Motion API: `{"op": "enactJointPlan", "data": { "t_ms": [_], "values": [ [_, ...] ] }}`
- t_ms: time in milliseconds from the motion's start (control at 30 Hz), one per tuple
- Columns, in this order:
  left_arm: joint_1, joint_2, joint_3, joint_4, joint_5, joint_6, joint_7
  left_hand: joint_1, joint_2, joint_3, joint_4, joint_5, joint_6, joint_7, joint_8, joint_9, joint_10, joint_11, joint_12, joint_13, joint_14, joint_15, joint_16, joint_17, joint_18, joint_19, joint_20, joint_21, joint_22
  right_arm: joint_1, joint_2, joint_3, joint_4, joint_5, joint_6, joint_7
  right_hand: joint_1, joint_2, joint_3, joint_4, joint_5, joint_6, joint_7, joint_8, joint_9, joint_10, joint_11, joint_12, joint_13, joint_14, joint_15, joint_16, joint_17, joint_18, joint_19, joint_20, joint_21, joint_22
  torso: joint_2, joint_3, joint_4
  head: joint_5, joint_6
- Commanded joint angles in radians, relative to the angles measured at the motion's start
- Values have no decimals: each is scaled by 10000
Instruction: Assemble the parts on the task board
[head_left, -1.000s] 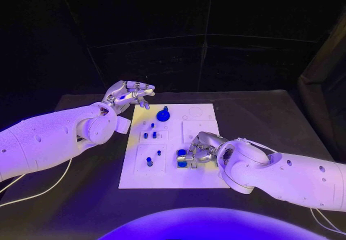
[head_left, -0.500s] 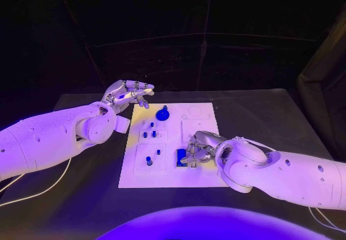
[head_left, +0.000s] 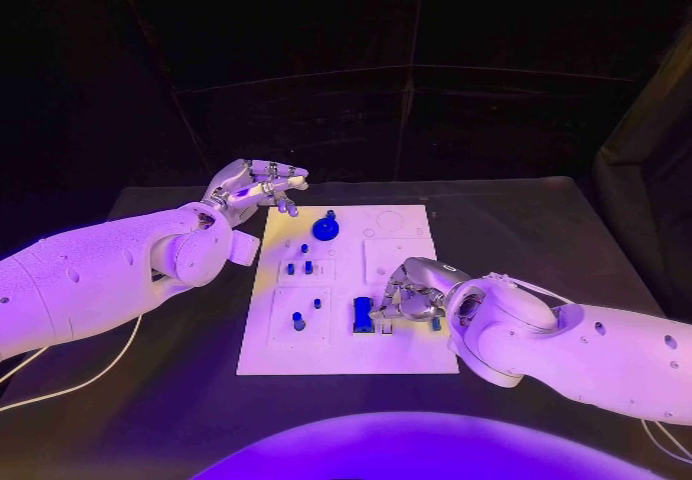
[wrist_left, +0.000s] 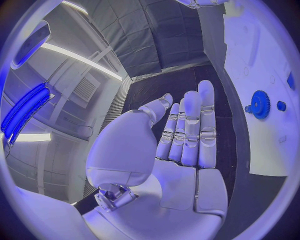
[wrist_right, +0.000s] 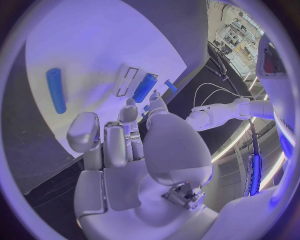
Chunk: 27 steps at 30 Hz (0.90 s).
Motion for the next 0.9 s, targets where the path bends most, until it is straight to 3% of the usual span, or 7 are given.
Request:
{"op": "enactJointPlan", "data": {
  "t_ms": [33,267,400,567,700,900],
  "values": [
    [14,-24,7,25,30,112,18,39,-41,-13,-24,-16,-94,9,45,-16,-81,-3,49,9,-59,-20,47,-16,49,72,-15,-45,-16,53,-551,15,286,756,-583,991,185,168,-42,-47,349,-177,34,-115,-51,84,58,122,150,502,31,83,146,-151,89,30,84,108,-22,-13,-18,-74,2],
    [14,-51,6,36,30,103,17,39,-41,-13,-24,-16,-94,9,45,-16,-81,-3,49,9,-59,-20,47,-16,49,72,-15,-45,-16,167,-1668,18,452,813,-53,1045,448,370,-54,-167,507,-392,159,-548,-231,42,155,56,139,500,107,111,203,-169,108,93,141,213,-28,-15,-64,-169,22],
    [14,-50,6,39,30,105,26,39,-41,-13,-24,-16,-94,9,45,-16,-81,-3,49,9,-59,-20,47,-16,49,72,-15,-45,-16,184,-2004,16,410,358,317,813,491,412,-94,-186,487,-358,183,-719,-302,37,178,18,122,499,131,125,235,-176,116,118,167,266,-18,-8,-84,-232,45],
    [10,-41,4,33,30,117,29,39,-41,-13,-24,-16,-94,9,45,-16,-81,-3,49,9,-59,-20,47,-16,49,72,-15,-45,-16,183,-2002,12,271,-211,872,342,402,382,-264,-132,449,-49,144,-819,-338,4,158,-104,34,486,128,102,212,-164,93,133,157,243,-17,14,-81,-296,45],
    [-2,-42,3,33,30,127,28,39,-41,-13,-24,-16,-94,9,45,-16,-81,-3,49,9,-59,-20,47,-16,49,72,-15,-45,-16,176,-1789,9,72,-574,1477,-70,249,325,-459,-23,459,207,92,-843,-328,-192,125,-502,-322,447,103,7,82,-133,15,120,71,81,-14,0,-50,-319,53],
    [-16,-64,3,50,30,137,27,39,-41,-13,-24,-16,-94,9,45,-16,-81,-3,49,9,-59,-20,47,-16,49,72,-15,-45,-16,164,-1514,6,-168,-959,1842,-390,227,298,-523,0,452,287,72,-842,-313,-225,111,-573,-376,431,94,-37,24,-126,-6,112,46,41,-1,-13,-28,-344,52]
  ]
}}
